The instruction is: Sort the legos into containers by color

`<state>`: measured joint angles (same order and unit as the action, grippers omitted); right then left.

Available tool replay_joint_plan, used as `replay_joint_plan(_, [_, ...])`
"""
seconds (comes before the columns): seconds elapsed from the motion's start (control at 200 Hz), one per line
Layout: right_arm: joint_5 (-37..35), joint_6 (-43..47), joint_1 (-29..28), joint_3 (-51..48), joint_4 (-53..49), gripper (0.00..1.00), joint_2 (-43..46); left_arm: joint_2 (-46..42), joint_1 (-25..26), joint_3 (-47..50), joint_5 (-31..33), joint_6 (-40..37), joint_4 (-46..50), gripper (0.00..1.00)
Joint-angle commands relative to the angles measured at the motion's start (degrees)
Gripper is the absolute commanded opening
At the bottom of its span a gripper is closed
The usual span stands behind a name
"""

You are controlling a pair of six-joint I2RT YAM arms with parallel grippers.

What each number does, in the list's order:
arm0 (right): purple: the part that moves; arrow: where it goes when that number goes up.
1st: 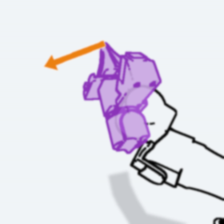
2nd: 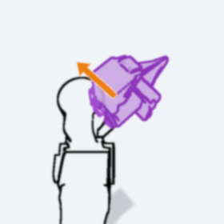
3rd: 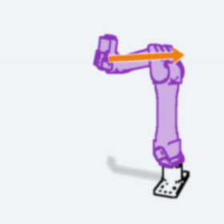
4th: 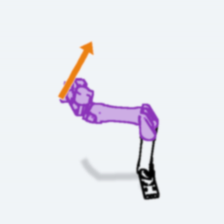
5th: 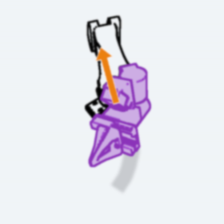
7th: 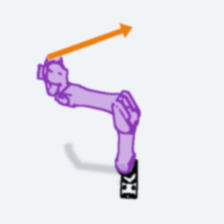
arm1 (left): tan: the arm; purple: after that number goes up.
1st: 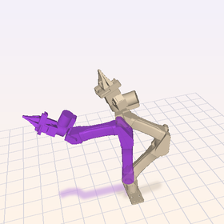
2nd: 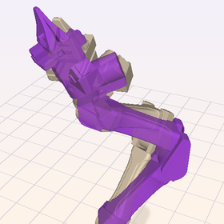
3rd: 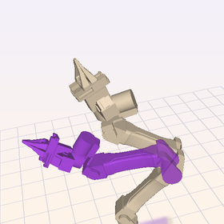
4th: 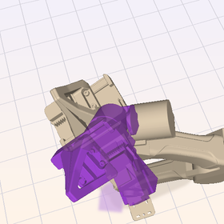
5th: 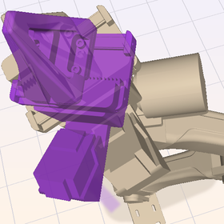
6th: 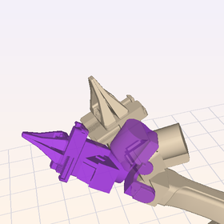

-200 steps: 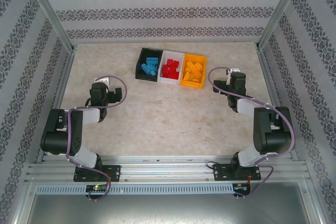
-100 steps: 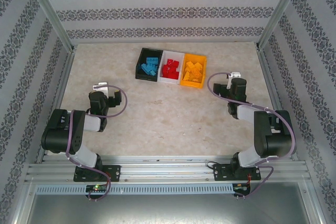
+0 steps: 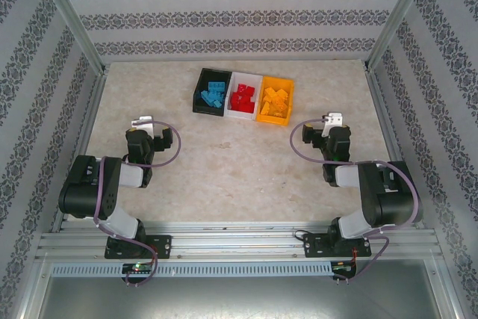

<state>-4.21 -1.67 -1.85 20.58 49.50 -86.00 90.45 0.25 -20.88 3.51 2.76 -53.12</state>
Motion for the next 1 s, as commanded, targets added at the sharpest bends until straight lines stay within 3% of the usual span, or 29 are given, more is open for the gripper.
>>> replay_joint_plan(0.0, [1.2,0.4,0.3,1.4,1.6,0.98,-0.4,0.3,-0.7,0.0,0.4,-0.7,-2.9,1.00])
replay_joint_plan(0.994, [2.3,0.2,1.0,1.6,1.4,0.98,-0.5,0.3,-0.7,0.0,0.4,-0.7,-2.8,1.00])
